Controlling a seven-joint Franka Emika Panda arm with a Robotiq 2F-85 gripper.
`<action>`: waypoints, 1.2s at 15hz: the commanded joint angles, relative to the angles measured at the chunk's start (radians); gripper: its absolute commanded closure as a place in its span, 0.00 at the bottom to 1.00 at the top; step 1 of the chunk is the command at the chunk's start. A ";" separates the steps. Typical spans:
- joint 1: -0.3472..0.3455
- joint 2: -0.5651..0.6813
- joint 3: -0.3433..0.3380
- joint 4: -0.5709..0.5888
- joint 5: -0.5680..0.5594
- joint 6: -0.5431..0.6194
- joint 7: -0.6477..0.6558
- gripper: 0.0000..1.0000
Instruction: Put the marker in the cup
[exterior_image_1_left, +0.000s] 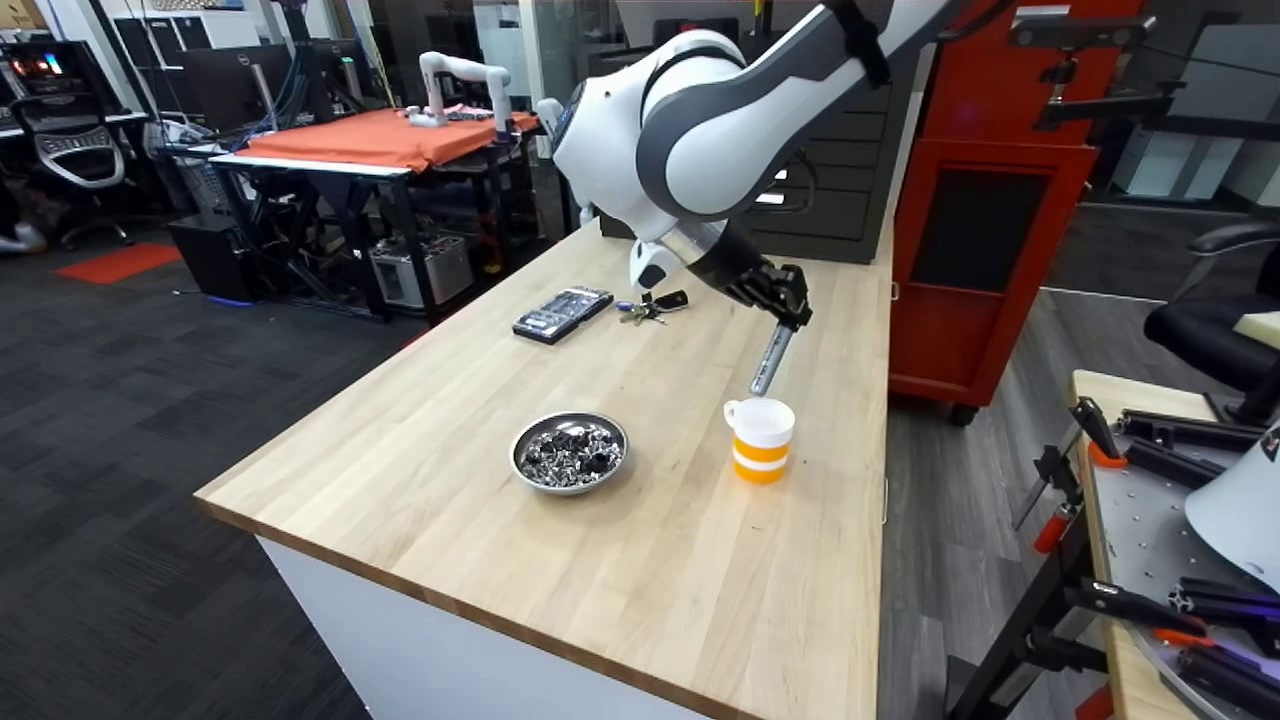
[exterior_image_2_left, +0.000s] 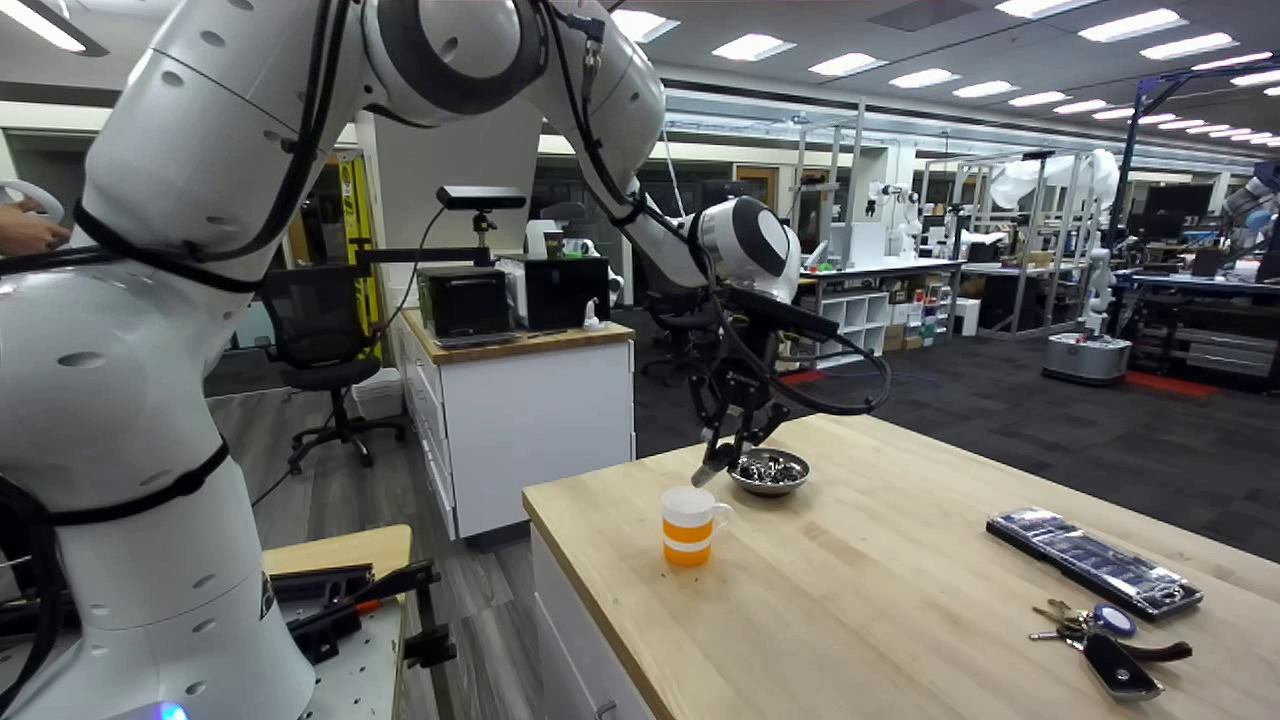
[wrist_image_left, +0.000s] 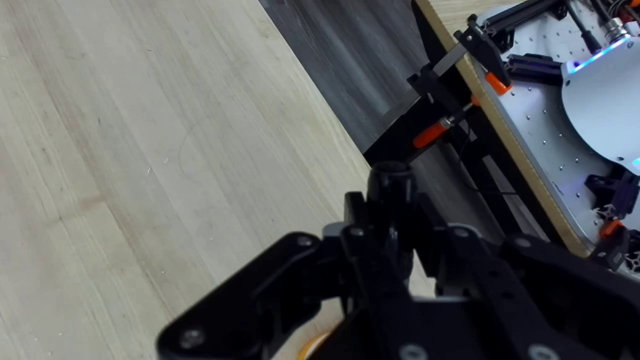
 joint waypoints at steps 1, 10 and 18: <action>0.008 0.029 0.009 0.036 -0.014 -0.049 -0.017 0.94; 0.022 0.092 0.023 0.066 -0.025 -0.086 -0.044 0.94; 0.051 0.178 0.028 0.153 -0.049 -0.139 -0.111 0.94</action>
